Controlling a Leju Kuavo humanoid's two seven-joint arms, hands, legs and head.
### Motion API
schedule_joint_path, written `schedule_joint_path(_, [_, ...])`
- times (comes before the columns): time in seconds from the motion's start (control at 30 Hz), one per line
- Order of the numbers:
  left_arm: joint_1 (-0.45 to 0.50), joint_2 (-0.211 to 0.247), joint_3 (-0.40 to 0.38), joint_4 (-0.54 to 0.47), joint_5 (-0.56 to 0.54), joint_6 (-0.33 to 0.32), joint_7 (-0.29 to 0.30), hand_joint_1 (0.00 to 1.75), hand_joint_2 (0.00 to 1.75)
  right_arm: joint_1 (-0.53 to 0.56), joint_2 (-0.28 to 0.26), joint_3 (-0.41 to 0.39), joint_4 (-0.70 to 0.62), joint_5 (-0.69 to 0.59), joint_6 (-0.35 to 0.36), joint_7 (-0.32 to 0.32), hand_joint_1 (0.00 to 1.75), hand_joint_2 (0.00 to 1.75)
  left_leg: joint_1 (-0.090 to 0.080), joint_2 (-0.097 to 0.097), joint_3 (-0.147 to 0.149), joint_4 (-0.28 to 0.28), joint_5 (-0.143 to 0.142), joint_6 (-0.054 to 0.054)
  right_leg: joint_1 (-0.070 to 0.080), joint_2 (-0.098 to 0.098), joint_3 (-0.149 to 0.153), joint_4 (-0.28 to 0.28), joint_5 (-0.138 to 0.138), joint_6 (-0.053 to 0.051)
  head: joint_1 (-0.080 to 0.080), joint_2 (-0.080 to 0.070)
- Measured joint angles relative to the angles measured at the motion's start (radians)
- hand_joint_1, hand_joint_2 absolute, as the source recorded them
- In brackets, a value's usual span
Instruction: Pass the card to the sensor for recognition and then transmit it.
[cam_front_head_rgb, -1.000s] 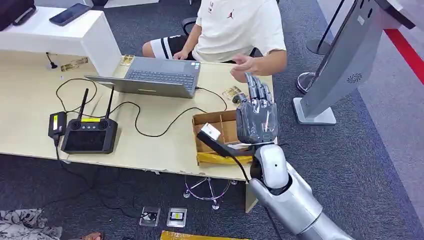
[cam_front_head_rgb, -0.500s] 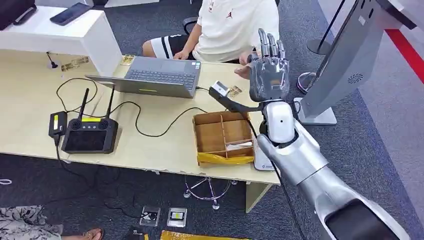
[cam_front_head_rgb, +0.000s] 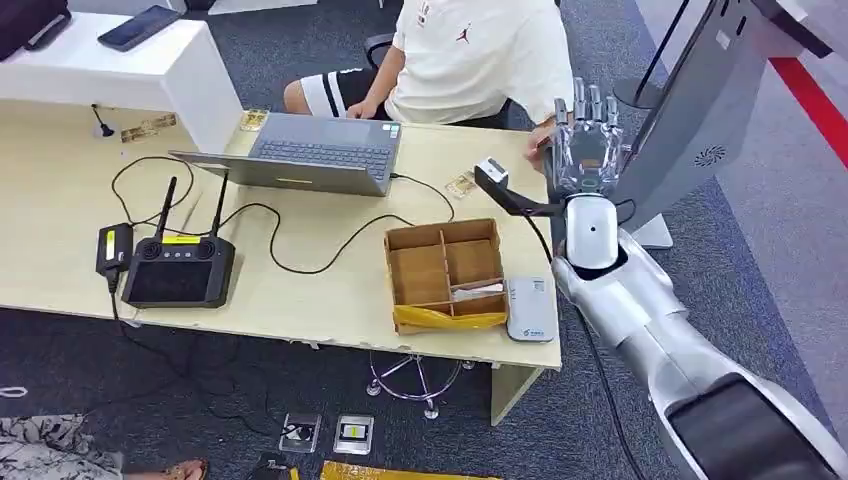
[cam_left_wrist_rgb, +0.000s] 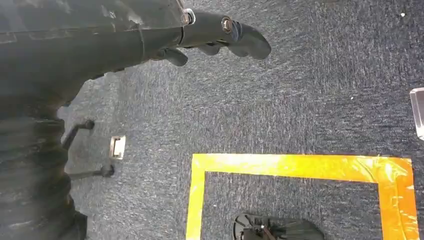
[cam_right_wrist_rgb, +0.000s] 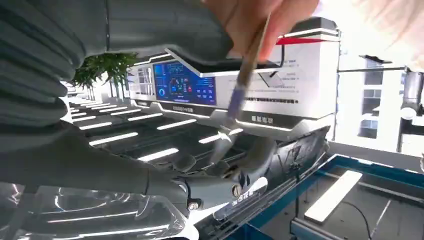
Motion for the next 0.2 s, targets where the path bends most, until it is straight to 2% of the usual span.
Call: schedule_joint_path(0.2, [0.002, 0.000, 0.000, 0.000, 0.018, 0.005, -0.001, 0.00, 1.75, 0.001, -0.034, 0.000, 0.016, -0.003, -0.076, 0.008, 0.00, 1.75, 0.000, 0.000, 0.000, 0.000, 0.000, 0.000, 0.000, 0.000, -0.001, 0.000, 0.000, 0.000, 0.000, 0.000])
